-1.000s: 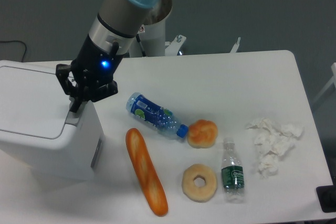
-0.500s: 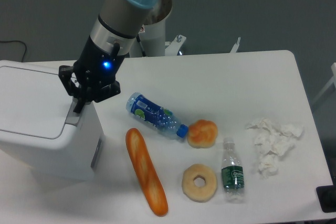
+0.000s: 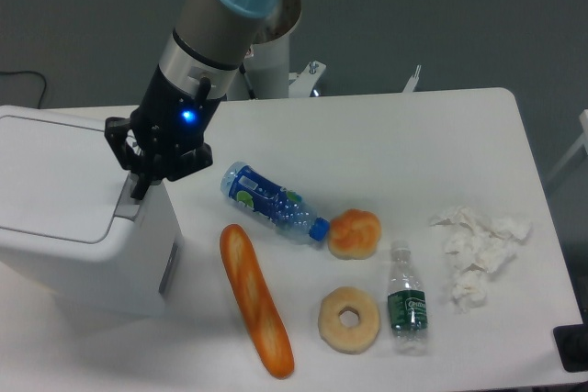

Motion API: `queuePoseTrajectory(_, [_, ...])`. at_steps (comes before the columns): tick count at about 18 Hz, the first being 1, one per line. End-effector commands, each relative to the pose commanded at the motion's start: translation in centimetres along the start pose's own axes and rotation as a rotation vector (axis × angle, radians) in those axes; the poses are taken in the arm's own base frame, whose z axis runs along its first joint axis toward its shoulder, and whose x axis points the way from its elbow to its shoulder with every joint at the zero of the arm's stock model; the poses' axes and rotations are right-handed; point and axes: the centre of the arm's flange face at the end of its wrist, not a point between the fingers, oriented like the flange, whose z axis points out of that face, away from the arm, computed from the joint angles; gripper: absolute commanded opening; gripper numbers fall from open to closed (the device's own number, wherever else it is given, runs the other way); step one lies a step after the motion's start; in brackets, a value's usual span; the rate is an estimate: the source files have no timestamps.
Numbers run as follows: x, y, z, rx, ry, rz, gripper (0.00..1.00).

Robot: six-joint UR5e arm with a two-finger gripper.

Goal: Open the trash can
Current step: 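Press the gripper down on the lid edge to release it, then hold the gripper on the bin as the lid swings open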

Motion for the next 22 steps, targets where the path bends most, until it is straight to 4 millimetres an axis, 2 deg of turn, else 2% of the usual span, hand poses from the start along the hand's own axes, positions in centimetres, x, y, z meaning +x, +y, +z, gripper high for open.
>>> queuePoseTrajectory(19, [-0.09, 0.17, 0.16, -0.004, 0.0, -0.003, 0.02])
queuePoseTrajectory(22, [0.21, -0.05, -0.31, 0.004, 0.0, 0.004, 0.04])
